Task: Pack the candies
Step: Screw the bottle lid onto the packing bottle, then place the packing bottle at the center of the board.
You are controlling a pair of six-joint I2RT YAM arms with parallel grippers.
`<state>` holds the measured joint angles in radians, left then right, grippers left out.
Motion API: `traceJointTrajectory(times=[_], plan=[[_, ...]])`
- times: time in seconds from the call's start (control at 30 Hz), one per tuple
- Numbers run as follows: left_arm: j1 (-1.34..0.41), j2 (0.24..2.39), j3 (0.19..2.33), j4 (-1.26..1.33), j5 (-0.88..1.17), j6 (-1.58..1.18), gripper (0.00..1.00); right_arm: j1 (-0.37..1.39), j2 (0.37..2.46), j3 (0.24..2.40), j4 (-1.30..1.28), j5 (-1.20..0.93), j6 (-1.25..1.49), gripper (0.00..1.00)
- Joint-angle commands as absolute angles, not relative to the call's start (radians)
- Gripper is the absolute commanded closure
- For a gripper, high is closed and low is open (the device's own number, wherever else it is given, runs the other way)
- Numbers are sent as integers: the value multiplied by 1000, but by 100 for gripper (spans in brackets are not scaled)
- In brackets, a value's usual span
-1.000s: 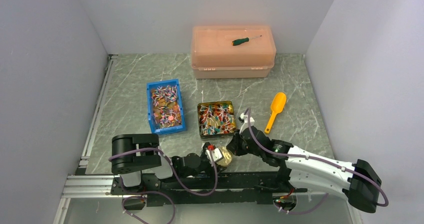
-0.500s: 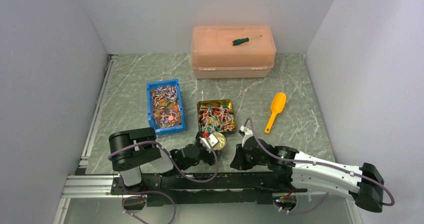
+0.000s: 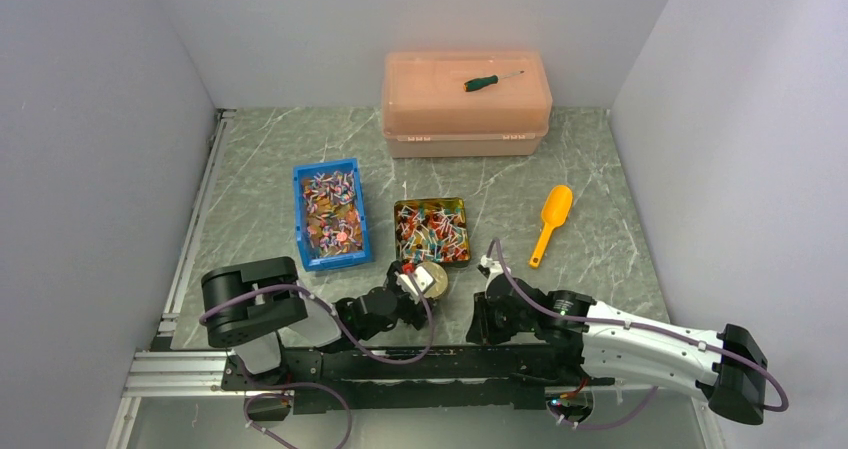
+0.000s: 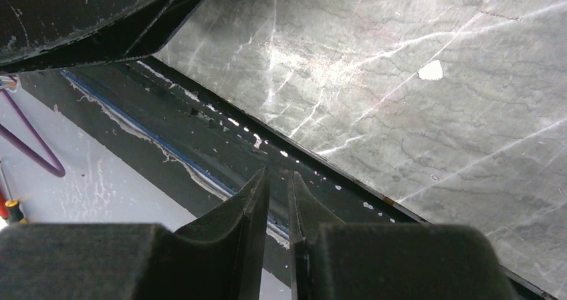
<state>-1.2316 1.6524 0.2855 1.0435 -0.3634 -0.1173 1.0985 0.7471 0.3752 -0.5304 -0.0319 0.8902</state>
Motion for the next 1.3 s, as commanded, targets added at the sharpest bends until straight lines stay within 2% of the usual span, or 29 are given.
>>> traceJointTrajectory(times=[0.0,0.13,0.37,0.47,1.0,1.03,1.07,1.1,1.27], plan=[[-1230,1573,272,1046,-322,-126,81,1100,751,436,-544,-5,867,81],[-1232,1524,267,1005,-293,-124,74,1100,763,459,-553,-3,847,80],[-1231,1480,266,949,-257,-135,53,1100,782,480,-564,23,827,79],[-1232,1468,257,947,-242,-142,47,1100,781,483,-567,27,825,79],[-1232,1476,268,905,-170,-193,37,1100,745,486,-602,42,825,79],[-1232,1474,268,900,-165,-196,29,1100,741,486,-605,43,826,79],[-1232,1472,268,896,-161,-197,5,1100,737,486,-608,44,827,79],[-1232,1470,268,889,-159,-198,1,1099,733,486,-611,48,827,79],[-1232,1449,270,849,-150,-206,1,1100,724,497,-625,62,820,78]])
